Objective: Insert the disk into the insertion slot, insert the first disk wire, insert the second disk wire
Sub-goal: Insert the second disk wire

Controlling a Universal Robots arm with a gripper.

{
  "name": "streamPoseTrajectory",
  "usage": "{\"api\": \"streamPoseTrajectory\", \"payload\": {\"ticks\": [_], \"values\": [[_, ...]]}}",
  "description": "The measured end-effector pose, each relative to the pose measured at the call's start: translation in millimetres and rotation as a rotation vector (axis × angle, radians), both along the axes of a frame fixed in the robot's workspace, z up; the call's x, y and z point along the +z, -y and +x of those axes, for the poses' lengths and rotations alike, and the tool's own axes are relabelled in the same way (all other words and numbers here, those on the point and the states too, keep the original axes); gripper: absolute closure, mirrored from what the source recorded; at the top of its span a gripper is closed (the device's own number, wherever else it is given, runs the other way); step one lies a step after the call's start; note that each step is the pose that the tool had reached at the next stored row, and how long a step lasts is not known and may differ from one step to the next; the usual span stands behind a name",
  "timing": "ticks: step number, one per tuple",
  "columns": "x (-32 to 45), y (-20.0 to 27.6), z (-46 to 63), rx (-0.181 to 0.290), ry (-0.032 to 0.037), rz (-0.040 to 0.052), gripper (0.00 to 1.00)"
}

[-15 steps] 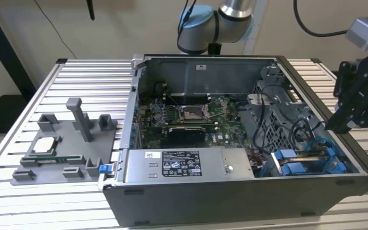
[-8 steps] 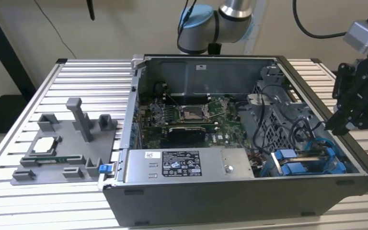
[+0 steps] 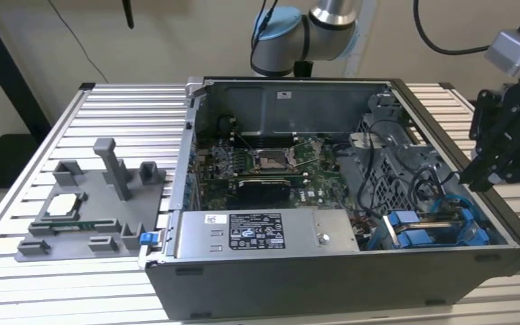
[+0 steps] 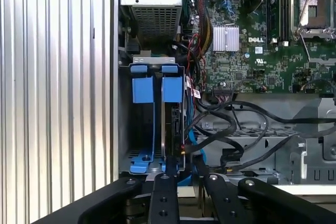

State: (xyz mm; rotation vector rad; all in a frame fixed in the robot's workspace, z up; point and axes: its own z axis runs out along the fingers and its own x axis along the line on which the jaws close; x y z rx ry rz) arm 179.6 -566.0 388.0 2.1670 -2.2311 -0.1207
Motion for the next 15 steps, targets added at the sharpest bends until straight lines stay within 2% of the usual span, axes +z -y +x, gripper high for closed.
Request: {"api": "streamPoseTrajectory", "payload": {"ticks": [9, 15], "values": [[-2.7, 0.0, 0.0, 0.000, 0.0005, 0.0001, 0.00], [-5.8, 0.1, 0.0, 0.000, 0.0039, 0.0032, 0.00]]}}
